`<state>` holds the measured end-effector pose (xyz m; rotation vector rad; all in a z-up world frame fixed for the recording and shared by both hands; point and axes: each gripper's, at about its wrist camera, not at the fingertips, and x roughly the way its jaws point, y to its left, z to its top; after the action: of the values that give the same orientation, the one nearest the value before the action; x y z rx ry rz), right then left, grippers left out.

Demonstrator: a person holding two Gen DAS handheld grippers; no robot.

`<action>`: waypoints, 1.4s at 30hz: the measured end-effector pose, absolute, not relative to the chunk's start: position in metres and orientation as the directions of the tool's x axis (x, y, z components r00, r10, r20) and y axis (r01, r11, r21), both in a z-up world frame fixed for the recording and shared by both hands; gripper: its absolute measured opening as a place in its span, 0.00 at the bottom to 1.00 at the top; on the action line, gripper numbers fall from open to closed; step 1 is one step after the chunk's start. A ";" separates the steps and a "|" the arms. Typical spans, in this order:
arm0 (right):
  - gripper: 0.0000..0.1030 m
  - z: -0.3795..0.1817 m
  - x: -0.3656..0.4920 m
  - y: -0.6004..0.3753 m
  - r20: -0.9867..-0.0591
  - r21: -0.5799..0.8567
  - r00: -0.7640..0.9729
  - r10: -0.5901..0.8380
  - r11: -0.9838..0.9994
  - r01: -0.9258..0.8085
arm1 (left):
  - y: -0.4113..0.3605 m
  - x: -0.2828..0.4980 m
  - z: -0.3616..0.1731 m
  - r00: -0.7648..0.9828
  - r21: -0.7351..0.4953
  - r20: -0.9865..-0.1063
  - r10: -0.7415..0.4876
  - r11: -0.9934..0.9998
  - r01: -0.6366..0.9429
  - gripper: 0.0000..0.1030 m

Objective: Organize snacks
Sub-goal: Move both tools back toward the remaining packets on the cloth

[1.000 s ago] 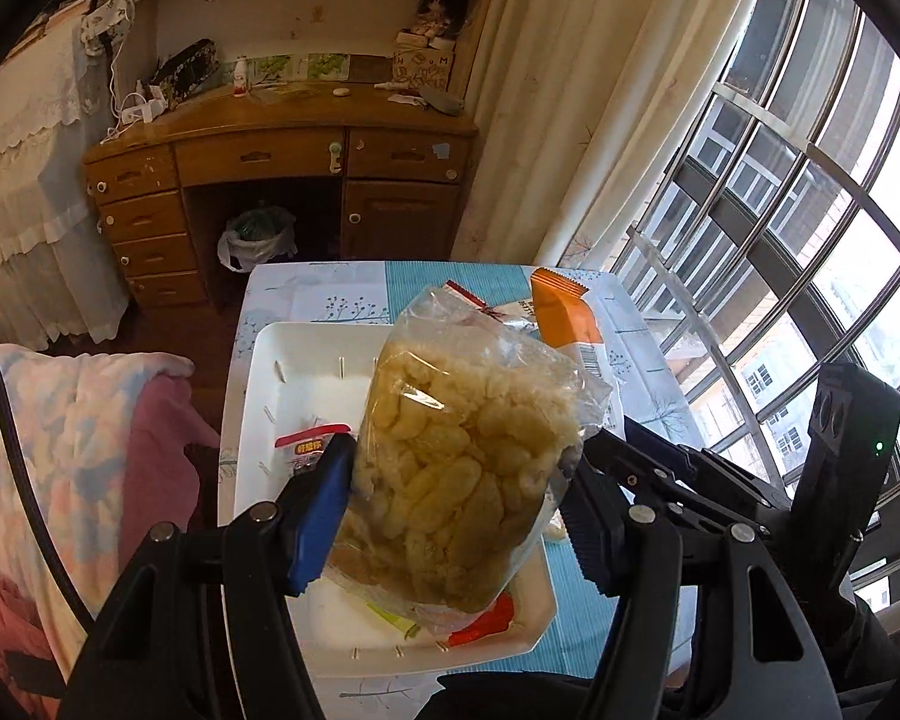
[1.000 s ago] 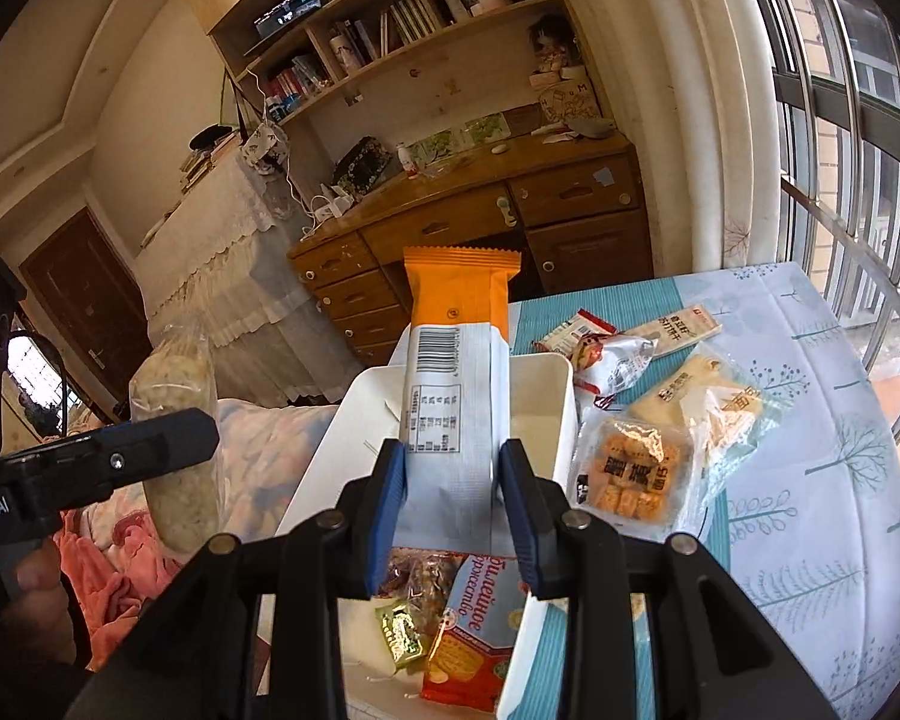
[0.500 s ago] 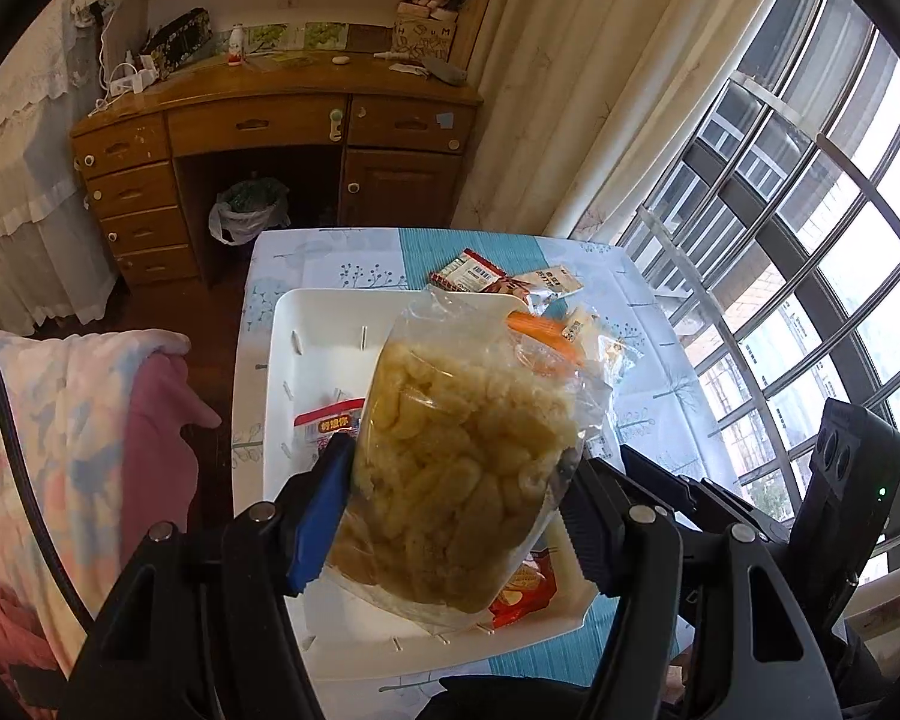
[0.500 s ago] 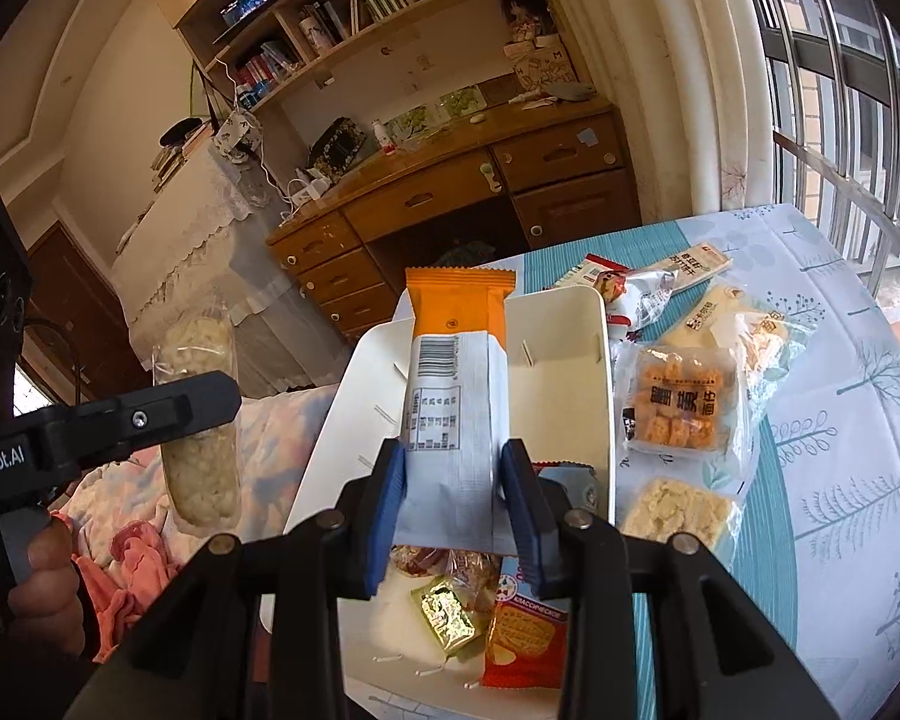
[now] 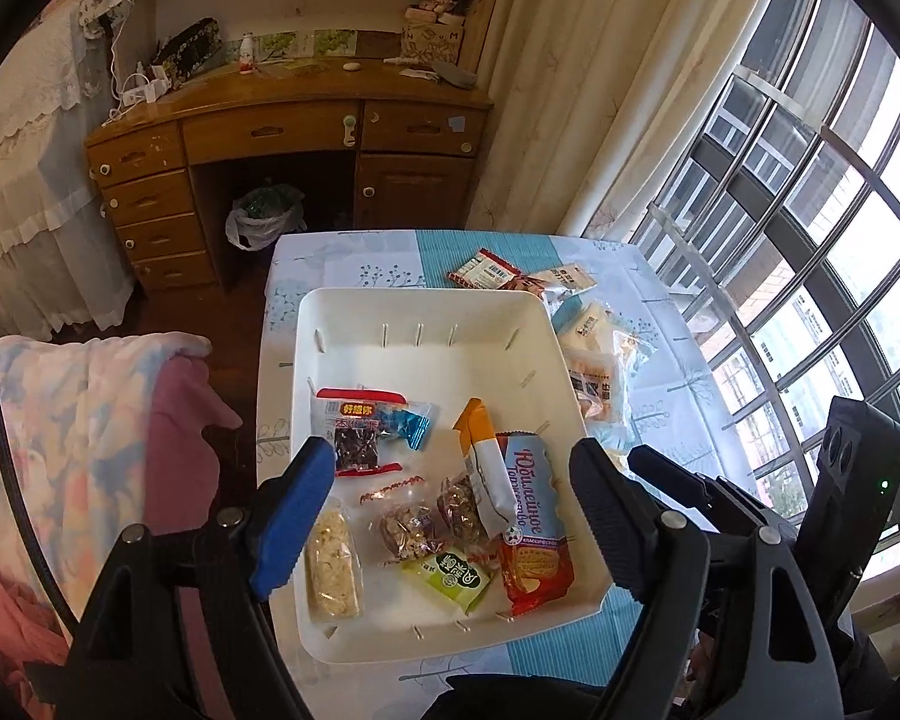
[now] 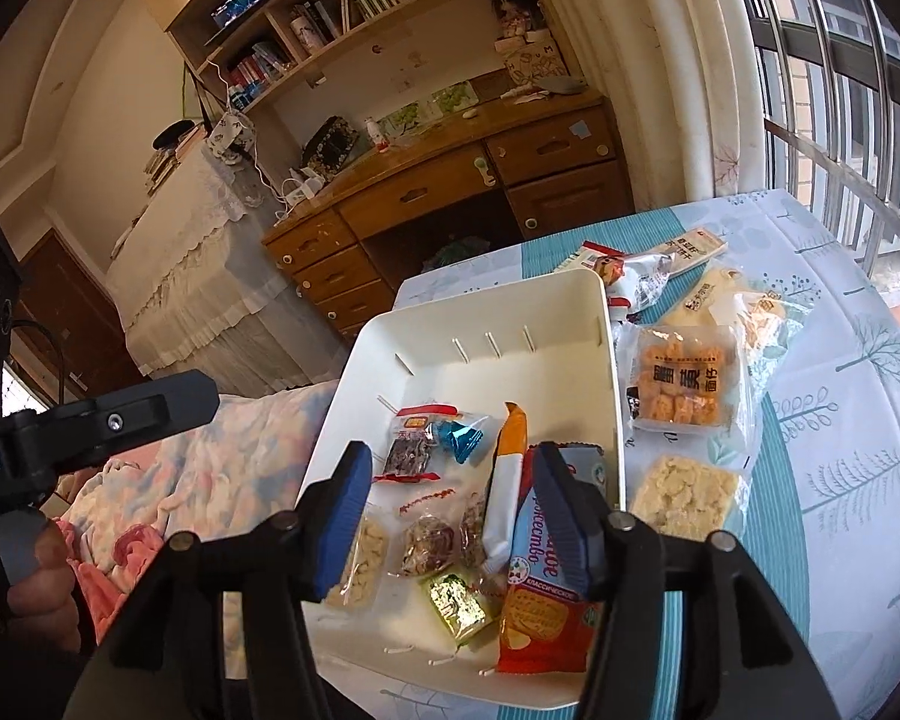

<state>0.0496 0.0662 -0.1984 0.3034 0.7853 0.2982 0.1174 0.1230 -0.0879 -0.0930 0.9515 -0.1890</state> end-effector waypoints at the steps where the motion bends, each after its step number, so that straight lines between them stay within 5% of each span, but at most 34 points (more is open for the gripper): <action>1: 0.54 -0.198 0.049 0.066 -0.643 0.373 0.669 0.373 0.915 -0.152 | 0.123 0.116 -0.086 0.569 -0.160 -0.798 -0.199 0.980 0.118 0.77; 24: 0.54 -0.168 0.032 0.004 -0.658 0.288 0.662 0.358 0.932 -0.219 | 0.064 0.092 -0.066 0.607 -0.209 -0.768 -0.202 0.976 0.060 0.78; 42: 0.55 -0.182 0.048 -0.080 -0.718 0.251 0.597 0.357 0.934 -0.256 | -0.020 0.113 -0.100 0.562 -0.267 -0.800 -0.211 0.963 -0.019 0.78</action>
<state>0.0484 -0.0803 -0.1819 0.1260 0.8603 0.3564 0.1131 -0.0205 -0.1001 -0.2580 0.9701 -0.1148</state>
